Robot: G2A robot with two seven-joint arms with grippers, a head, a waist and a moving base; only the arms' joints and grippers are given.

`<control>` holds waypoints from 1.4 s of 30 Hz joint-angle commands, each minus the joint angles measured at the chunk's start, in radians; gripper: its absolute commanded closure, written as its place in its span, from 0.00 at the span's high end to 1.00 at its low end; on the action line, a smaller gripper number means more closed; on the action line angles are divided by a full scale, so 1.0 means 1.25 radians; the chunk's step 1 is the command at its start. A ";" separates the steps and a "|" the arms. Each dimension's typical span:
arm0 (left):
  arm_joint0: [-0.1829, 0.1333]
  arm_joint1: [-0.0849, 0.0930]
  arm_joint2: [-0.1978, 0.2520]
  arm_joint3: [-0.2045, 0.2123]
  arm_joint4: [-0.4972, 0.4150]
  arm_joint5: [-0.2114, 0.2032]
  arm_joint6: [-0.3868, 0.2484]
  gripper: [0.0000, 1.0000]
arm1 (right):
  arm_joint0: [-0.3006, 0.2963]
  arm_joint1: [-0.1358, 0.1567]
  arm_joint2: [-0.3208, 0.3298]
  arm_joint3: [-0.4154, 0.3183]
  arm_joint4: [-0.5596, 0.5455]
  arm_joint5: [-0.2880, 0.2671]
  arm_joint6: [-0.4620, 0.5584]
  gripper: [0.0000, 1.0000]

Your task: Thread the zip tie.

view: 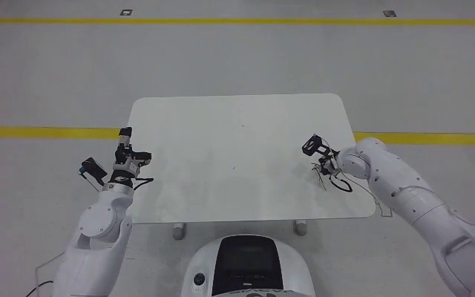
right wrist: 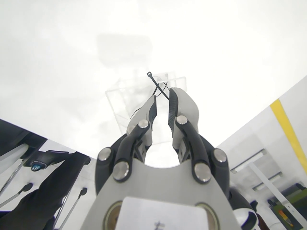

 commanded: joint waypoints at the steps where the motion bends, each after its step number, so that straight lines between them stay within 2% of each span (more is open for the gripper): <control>1: 0.000 0.000 0.000 0.000 0.000 0.000 0.000 1.00 | 0.004 -0.003 -0.005 0.007 -0.004 0.000 -0.003 0.10; 7: 0.000 0.000 0.000 0.000 0.000 0.000 0.000 1.00 | 0.011 -0.011 -0.017 0.026 -0.008 0.000 -0.010 0.14; 24: 0.000 0.000 0.000 0.000 0.000 0.000 0.000 1.00 | 0.030 -0.031 -0.043 0.068 -0.013 0.000 -0.022 0.13; 31: 0.000 0.000 0.000 0.000 0.000 0.000 0.000 1.00 | 0.036 -0.037 -0.050 0.081 -0.010 0.000 -0.024 0.00; 36: 0.000 0.000 0.000 0.000 0.000 0.000 0.000 1.00 | 0.037 -0.033 -0.047 0.074 -0.005 0.000 -0.014 0.00; 42: 0.000 0.000 0.000 0.000 0.000 0.000 0.000 1.00 | 0.024 -0.011 -0.010 0.020 0.011 0.000 0.022 0.00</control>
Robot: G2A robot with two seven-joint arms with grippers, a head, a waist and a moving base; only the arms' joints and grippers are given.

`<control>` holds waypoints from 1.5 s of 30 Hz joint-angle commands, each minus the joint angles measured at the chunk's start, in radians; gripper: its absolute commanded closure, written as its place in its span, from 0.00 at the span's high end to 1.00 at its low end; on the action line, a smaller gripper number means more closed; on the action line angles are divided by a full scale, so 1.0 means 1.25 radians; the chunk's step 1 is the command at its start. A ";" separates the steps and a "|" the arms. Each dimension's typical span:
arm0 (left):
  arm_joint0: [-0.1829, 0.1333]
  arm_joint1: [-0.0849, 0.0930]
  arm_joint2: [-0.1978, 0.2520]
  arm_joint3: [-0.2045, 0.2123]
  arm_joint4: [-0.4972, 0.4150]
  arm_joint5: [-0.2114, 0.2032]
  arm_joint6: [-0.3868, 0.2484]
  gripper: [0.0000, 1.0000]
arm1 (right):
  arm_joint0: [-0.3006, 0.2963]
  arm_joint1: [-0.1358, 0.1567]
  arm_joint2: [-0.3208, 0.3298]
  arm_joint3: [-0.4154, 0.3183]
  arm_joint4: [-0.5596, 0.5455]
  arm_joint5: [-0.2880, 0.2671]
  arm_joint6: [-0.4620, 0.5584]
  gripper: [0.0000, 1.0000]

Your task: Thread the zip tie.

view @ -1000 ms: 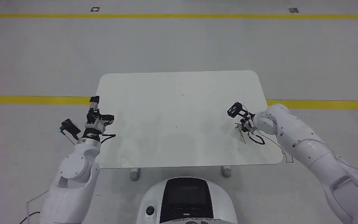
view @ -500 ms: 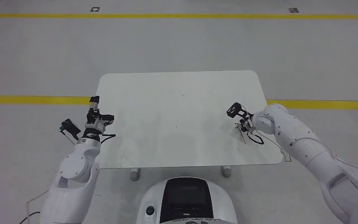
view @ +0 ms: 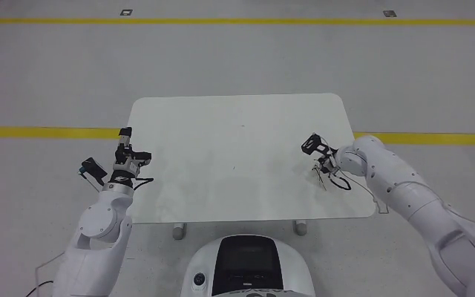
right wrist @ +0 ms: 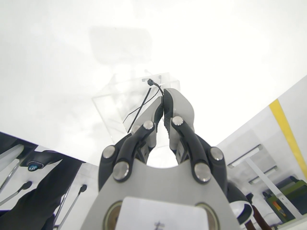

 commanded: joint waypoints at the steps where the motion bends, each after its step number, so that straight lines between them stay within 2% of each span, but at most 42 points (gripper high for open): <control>1: 0.000 0.000 0.000 0.000 0.000 0.000 0.000 1.00 | -0.008 0.011 0.019 -0.026 0.006 0.000 0.015 0.00; 6: 0.000 0.000 0.000 0.000 0.000 0.000 0.000 1.00 | -0.052 0.049 0.096 -0.123 0.024 0.007 0.050 0.00; 12: 0.000 0.000 0.000 0.000 0.000 0.000 0.000 1.00 | -0.123 0.091 0.204 -0.221 0.091 0.033 0.081 0.00; 17: 0.000 0.000 0.000 0.000 0.000 0.000 0.000 1.00 | -0.166 0.109 0.269 -0.250 0.167 0.050 0.091 0.00; 28: 0.000 0.000 0.000 0.000 0.000 0.000 0.000 1.00 | -0.168 0.108 0.269 -0.251 0.169 0.049 0.085 0.00; 30: 0.000 0.000 0.000 0.000 0.000 0.000 0.000 1.00 | -0.180 0.106 0.275 -0.256 0.200 0.028 0.051 0.00; 33: 0.000 0.000 0.000 0.000 0.000 0.000 0.000 1.00 | -0.182 0.106 0.297 -0.266 0.253 0.027 0.048 0.00; 37: 0.000 0.000 0.000 0.000 0.000 0.000 0.000 1.00 | -0.172 0.102 0.318 -0.268 0.343 0.049 0.073 0.00; 42: 0.000 0.000 0.000 0.000 0.000 0.000 0.000 1.00 | -0.151 0.085 0.317 -0.231 0.490 0.073 0.088 0.00; 45: 0.000 0.000 0.000 0.000 0.000 0.000 0.000 1.00 | -0.146 0.074 0.314 -0.190 0.590 0.047 0.084 0.00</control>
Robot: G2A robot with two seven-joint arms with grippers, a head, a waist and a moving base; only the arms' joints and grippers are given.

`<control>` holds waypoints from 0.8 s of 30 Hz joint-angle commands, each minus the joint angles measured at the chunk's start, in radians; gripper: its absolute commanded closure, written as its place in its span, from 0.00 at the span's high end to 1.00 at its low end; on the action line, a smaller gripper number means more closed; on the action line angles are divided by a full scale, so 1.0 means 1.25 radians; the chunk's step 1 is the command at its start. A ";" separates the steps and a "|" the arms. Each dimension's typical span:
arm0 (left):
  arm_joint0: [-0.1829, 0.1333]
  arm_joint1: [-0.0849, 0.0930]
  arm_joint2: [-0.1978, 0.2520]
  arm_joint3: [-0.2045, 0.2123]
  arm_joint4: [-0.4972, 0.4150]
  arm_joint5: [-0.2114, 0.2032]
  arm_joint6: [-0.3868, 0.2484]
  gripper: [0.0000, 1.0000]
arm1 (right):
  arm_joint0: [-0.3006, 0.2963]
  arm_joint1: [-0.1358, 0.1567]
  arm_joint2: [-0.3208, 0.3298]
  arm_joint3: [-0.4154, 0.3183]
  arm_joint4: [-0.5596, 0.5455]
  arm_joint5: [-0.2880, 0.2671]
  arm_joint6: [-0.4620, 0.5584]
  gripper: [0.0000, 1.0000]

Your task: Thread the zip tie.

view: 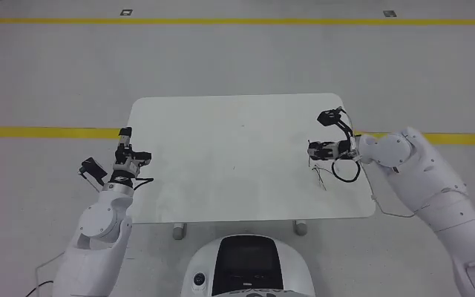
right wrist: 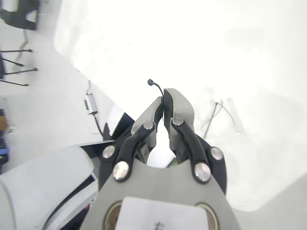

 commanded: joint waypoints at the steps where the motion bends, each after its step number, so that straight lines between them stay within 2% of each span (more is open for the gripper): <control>1: 0.000 0.000 0.000 0.000 0.000 0.000 0.000 1.00 | 0.003 -0.006 -0.003 0.034 0.061 -0.029 0.006 0.00; 16: 0.000 0.000 0.000 0.000 0.000 0.000 0.000 1.00 | 0.000 -0.006 -0.002 0.032 0.063 -0.027 -0.004 0.00; 17: -0.003 0.000 0.001 -0.010 0.019 -0.013 -0.004 1.00 | -0.004 -0.008 -0.002 0.028 0.073 -0.025 -0.010 0.00; 19: 0.007 0.003 0.007 -0.035 0.098 -0.067 -0.029 1.00 | -0.001 -0.010 0.004 0.030 0.099 -0.007 -0.008 0.00; 24: 0.053 0.009 0.015 -0.068 0.337 -0.228 -0.073 1.00 | 0.021 -0.020 0.009 0.045 0.167 0.064 0.005 0.00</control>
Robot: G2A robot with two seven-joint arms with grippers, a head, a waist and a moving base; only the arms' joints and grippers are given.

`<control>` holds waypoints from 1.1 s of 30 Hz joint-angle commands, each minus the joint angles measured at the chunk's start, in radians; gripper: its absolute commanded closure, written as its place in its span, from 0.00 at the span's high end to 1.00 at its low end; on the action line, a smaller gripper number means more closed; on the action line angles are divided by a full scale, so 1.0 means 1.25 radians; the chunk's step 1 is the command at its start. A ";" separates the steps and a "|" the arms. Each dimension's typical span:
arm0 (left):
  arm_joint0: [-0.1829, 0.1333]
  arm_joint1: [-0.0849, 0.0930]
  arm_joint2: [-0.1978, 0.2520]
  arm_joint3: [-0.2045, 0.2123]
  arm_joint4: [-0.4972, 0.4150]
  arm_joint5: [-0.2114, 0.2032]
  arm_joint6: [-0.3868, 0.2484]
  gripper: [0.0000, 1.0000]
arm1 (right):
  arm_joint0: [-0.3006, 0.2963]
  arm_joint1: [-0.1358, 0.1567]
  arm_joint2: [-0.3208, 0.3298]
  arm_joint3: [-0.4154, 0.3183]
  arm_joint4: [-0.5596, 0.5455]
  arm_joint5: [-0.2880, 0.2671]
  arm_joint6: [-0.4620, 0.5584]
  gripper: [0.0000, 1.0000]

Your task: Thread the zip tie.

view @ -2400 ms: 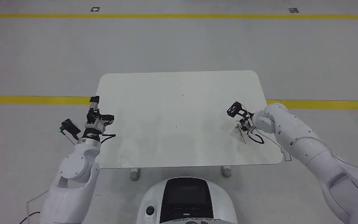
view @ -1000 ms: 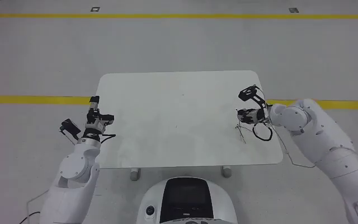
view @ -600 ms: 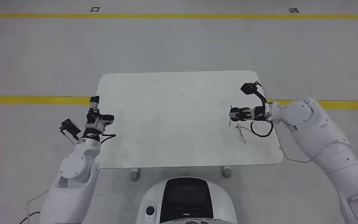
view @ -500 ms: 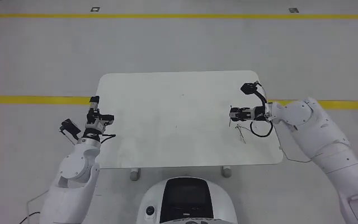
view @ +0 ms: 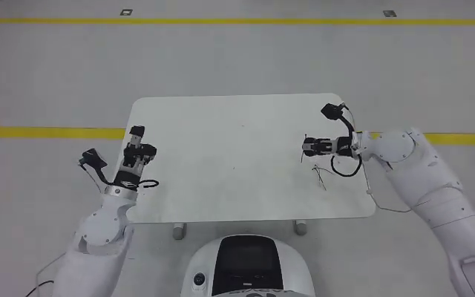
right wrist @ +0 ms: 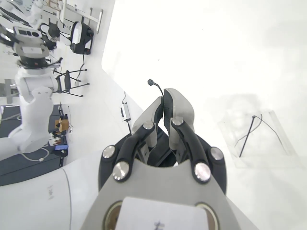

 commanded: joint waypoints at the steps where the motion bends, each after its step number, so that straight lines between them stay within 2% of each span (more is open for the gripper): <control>1: 0.019 0.002 0.007 -0.007 0.125 -0.072 -0.005 1.00 | 0.006 -0.005 0.003 0.013 0.044 0.038 0.002 0.00; 2: 0.026 0.003 0.015 -0.016 0.155 -0.083 -0.019 1.00 | 0.009 -0.007 0.003 0.020 0.064 0.054 0.009 0.00; 4: 0.041 0.000 0.021 -0.017 0.117 -0.080 -0.006 1.00 | 0.016 -0.011 0.003 0.036 0.090 0.076 0.021 0.00; 10: 0.039 0.001 0.020 -0.017 0.126 -0.079 -0.007 1.00 | 0.018 -0.012 0.003 0.040 0.089 0.078 0.018 0.00; 11: 0.031 0.003 0.018 -0.024 0.191 -0.083 -0.015 1.00 | 0.018 -0.012 0.003 0.040 0.089 0.078 0.018 0.00; 14: 0.020 0.006 0.044 -0.075 0.299 -0.083 -0.031 1.00 | 0.007 -0.017 0.002 0.037 0.114 0.108 -0.008 0.00; 17: 0.010 0.018 0.088 -0.118 0.508 -0.083 -0.032 1.00 | 0.010 -0.025 0.009 0.062 0.184 0.136 -0.015 0.00; 18: 0.009 0.022 0.114 -0.120 0.574 -0.083 -0.005 1.00 | 0.014 -0.028 0.010 0.071 0.199 0.138 -0.015 0.00; 21: 0.001 0.036 0.175 -0.118 0.712 -0.083 0.046 1.00 | 0.021 -0.036 0.012 0.100 0.252 0.154 -0.006 0.00; 23: -0.003 0.048 0.219 -0.104 0.789 -0.083 0.087 1.00 | 0.027 -0.041 0.010 0.130 0.282 0.185 0.001 0.00; 25: -0.007 0.056 0.234 -0.089 0.807 -0.083 0.120 1.00 | 0.034 -0.047 0.015 0.159 0.314 0.196 -0.002 0.00; 33: -0.007 0.056 0.234 -0.089 0.807 -0.083 0.120 1.00 | 0.033 -0.047 0.016 0.162 0.317 0.194 -0.007 0.00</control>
